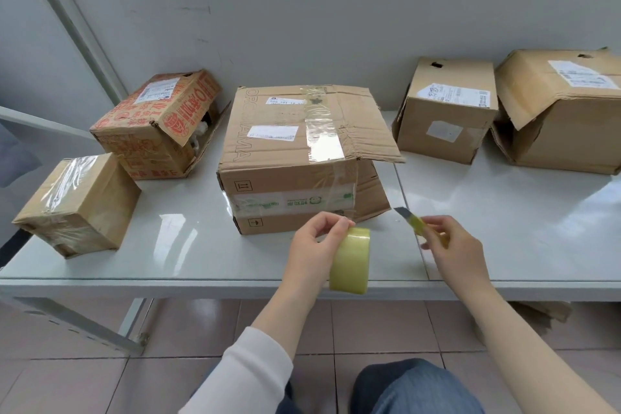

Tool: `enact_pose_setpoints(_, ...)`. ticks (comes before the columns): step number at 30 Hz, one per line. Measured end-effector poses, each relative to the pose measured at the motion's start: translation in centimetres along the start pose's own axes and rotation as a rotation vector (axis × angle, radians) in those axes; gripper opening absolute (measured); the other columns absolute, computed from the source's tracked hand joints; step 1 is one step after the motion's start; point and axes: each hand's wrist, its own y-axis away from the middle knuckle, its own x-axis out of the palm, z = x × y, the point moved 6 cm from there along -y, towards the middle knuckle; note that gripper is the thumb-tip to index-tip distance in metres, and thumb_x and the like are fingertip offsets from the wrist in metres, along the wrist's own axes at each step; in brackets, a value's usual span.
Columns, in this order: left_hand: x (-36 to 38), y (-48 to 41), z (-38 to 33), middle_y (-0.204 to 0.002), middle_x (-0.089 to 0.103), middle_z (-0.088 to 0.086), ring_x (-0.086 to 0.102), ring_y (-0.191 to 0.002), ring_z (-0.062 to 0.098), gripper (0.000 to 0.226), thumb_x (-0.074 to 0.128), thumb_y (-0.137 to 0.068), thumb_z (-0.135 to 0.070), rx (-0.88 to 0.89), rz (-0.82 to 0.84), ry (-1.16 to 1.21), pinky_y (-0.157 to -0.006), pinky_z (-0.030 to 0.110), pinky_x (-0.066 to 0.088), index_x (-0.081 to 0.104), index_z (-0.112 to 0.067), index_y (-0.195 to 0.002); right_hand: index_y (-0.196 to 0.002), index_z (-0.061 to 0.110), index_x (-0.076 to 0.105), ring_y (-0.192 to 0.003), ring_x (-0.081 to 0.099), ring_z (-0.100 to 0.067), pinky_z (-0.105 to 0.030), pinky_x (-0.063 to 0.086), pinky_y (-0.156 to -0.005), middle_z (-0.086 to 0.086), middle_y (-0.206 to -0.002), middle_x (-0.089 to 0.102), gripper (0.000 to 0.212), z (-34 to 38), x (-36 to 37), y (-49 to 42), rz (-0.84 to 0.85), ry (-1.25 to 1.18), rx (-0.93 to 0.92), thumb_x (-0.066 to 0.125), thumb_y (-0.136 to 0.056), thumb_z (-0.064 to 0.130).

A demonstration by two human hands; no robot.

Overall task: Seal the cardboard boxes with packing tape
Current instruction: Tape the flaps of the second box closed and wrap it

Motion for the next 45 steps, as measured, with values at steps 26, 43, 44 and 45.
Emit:
enact_pose_setpoints(26,12.4,-2.7,0.0,-0.099,0.067,-0.002,0.061,-0.094,0.011,0.036,0.070,-0.084,-0.028,-0.083,0.196,-0.164,-0.074,0.015,0.044,0.057,-0.019,-0.116,-0.090,0.015,0.057,-0.067,0.052,-0.010,-0.022,0.039,-0.057,-0.001,-0.077,0.060,0.015,1.4,-6.0,-2.1,-0.041,-0.514,0.330,0.067,-0.085,0.025)
enact_pose_setpoints(43,14.5,-4.3,1.2,-0.093,0.067,-0.002,0.062,-0.086,0.008,0.012,0.065,-0.088,-0.014,-0.018,0.315,-0.132,-0.075,0.014,0.048,0.062,-0.017,-0.099,-0.103,0.019,0.050,-0.097,0.054,-0.017,-0.027,0.042,-0.080,-0.004,-0.116,0.050,0.023,-3.3,-8.2,-1.1,-0.359,-0.207,0.290,0.057,-0.089,0.036)
enact_pose_setpoints(44,14.5,-4.4,1.4,-0.094,0.068,-0.001,0.062,-0.087,0.010,0.010,0.065,-0.088,-0.013,-0.020,0.299,-0.133,-0.078,0.018,0.048,0.063,-0.019,-0.095,-0.105,0.019,0.049,-0.098,0.053,-0.016,-0.026,0.041,-0.079,-0.002,-0.115,0.046,0.024,-3.3,-7.8,-0.4,-0.365,-0.219,0.290,0.059,-0.088,0.034)
enact_pose_setpoints(45,14.6,-4.5,1.3,-0.093,0.068,-0.001,0.062,-0.088,0.012,0.009,0.065,-0.088,-0.014,-0.015,0.280,-0.150,-0.080,0.021,0.049,0.062,-0.021,-0.092,-0.108,0.019,0.049,-0.100,0.051,-0.015,-0.025,0.041,-0.079,0.000,-0.115,0.042,0.028,-3.3,-7.4,0.0,-0.372,-0.222,0.288,0.060,-0.088,0.034)
